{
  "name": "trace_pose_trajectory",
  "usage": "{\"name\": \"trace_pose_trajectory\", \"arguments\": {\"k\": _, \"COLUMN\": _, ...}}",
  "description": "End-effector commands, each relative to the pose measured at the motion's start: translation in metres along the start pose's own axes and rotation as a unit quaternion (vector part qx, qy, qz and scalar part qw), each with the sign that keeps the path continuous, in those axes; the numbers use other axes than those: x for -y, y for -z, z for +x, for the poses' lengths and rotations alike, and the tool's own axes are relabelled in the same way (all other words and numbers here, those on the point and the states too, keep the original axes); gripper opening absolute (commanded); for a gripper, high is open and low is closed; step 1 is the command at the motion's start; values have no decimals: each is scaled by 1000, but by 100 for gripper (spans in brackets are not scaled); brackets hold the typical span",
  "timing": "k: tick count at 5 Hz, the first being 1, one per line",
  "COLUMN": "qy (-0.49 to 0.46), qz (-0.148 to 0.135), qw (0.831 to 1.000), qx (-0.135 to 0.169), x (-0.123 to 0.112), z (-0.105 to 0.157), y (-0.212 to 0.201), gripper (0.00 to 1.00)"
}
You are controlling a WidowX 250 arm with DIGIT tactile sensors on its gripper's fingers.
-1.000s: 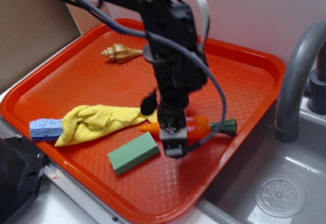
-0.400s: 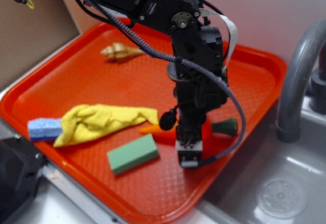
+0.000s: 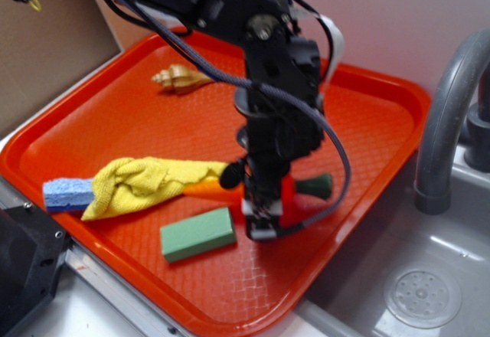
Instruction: Grab the carrot.
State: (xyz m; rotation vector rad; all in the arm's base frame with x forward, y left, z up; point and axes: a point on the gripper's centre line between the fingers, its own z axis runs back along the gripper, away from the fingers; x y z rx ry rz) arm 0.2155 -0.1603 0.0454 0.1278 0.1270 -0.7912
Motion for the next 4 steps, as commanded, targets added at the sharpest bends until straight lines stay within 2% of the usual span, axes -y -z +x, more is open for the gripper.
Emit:
{"name": "trace_pose_trajectory", "arguments": {"k": 1, "qy": -203, "qz": -19, "qw": 977, "qx": 54, "x": -55, "z": -71, "y": -96, "gripper": 0}}
{"name": "trace_pose_trajectory", "arguments": {"k": 2, "qy": -296, "qz": -27, "qw": 953, "qx": 59, "x": -69, "z": -114, "y": -116, "gripper": 0}}
{"name": "trace_pose_trajectory", "arguments": {"k": 3, "qy": -337, "qz": -31, "qw": 938, "qx": 71, "x": -75, "z": -136, "y": -125, "gripper": 0}}
{"name": "trace_pose_trajectory", "arguments": {"k": 4, "qy": -341, "qz": -21, "qw": 937, "qx": 76, "x": -76, "z": -139, "y": -121, "gripper": 0}}
